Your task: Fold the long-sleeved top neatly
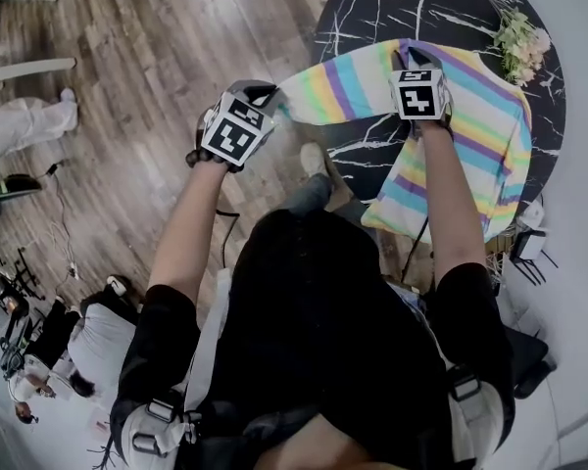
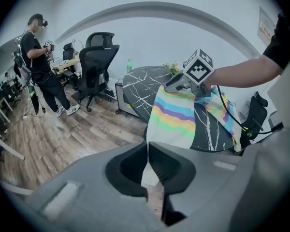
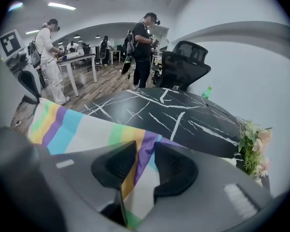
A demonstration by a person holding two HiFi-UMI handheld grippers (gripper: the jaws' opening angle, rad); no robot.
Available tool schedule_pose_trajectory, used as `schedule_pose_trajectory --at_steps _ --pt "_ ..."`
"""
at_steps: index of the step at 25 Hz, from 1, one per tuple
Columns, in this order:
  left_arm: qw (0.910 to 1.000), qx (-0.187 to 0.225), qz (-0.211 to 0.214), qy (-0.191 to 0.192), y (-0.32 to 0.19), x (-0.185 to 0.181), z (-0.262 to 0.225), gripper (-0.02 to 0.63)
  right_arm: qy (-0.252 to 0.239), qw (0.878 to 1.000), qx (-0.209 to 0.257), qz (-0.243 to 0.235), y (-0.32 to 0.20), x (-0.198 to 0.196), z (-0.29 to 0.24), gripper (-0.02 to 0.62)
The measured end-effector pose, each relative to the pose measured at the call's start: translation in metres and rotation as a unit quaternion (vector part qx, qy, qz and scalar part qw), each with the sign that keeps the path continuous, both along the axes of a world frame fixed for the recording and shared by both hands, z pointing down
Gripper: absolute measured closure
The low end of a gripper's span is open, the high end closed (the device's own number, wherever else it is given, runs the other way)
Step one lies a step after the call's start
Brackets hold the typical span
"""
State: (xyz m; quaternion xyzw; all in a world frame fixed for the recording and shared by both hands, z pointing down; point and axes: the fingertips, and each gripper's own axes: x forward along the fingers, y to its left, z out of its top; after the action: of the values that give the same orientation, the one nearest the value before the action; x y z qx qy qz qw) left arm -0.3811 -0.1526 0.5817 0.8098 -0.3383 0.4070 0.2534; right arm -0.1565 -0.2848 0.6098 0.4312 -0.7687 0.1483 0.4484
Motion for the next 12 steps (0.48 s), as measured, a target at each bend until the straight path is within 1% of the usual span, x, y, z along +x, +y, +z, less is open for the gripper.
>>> schedule_pose_trajectory --at_steps 5,10,11,12 --pt "0.9998 0.01 -0.015 0.0 -0.019 -0.014 -0.003 0.586 -0.009 1.0 0.006 0.003 -0.019 -0.011 0.0 0.463" --pt "0.9994 0.018 -0.019 -0.023 -0.031 -0.01 0.003 0.584 -0.017 1.0 0.005 0.001 -0.034 -0.009 0.004 0.465" --pt "0.9993 0.018 -0.021 -0.027 -0.031 -0.009 0.004 0.579 -0.019 1.0 0.007 -0.001 -0.036 -0.009 0.004 0.465" --pt "0.999 0.019 -0.024 -0.032 -0.03 -0.008 0.004 0.557 -0.021 1.0 0.011 -0.003 -0.037 -0.01 0.003 0.465"
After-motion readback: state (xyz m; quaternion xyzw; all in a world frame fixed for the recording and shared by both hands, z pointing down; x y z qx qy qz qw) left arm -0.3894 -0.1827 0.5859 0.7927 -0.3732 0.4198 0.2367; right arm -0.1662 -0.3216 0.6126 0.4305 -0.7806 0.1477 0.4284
